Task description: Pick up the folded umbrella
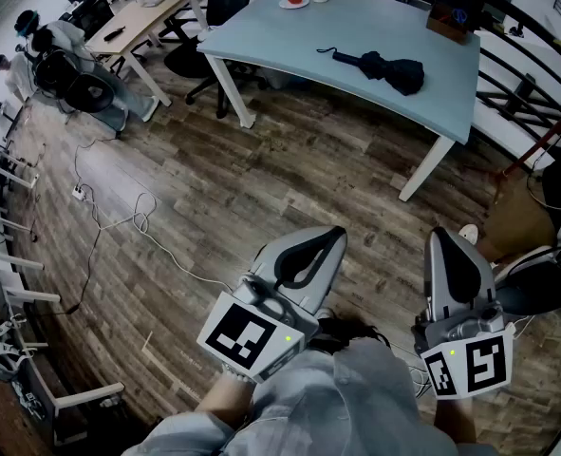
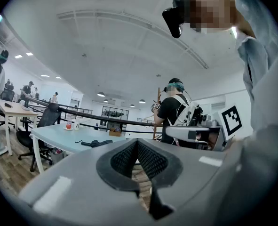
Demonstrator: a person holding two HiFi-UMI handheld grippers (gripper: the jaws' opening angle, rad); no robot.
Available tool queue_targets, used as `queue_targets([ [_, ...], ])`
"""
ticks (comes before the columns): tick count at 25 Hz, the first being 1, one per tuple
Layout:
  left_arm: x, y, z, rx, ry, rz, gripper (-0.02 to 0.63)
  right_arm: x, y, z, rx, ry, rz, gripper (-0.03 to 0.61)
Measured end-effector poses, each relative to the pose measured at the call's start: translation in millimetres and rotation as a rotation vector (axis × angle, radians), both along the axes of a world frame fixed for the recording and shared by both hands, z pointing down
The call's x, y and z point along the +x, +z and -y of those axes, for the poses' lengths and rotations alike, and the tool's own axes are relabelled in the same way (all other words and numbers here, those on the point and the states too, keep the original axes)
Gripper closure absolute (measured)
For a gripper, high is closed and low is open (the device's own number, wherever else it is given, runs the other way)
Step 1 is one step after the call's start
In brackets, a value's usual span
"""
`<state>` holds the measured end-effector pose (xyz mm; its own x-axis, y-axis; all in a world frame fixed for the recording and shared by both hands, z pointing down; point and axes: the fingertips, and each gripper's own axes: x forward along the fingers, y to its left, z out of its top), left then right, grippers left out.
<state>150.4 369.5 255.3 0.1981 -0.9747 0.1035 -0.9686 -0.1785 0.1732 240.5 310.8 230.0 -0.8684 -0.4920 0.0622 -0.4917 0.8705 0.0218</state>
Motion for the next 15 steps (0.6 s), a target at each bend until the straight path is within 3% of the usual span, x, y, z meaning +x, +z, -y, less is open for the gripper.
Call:
queue_targets([
  [15,-27.3,-2.0,-13.6,0.042,-0.022,0.003,0.611,-19.0,-2.9,-10.6,-0.004,0.004,0.009,0.578],
])
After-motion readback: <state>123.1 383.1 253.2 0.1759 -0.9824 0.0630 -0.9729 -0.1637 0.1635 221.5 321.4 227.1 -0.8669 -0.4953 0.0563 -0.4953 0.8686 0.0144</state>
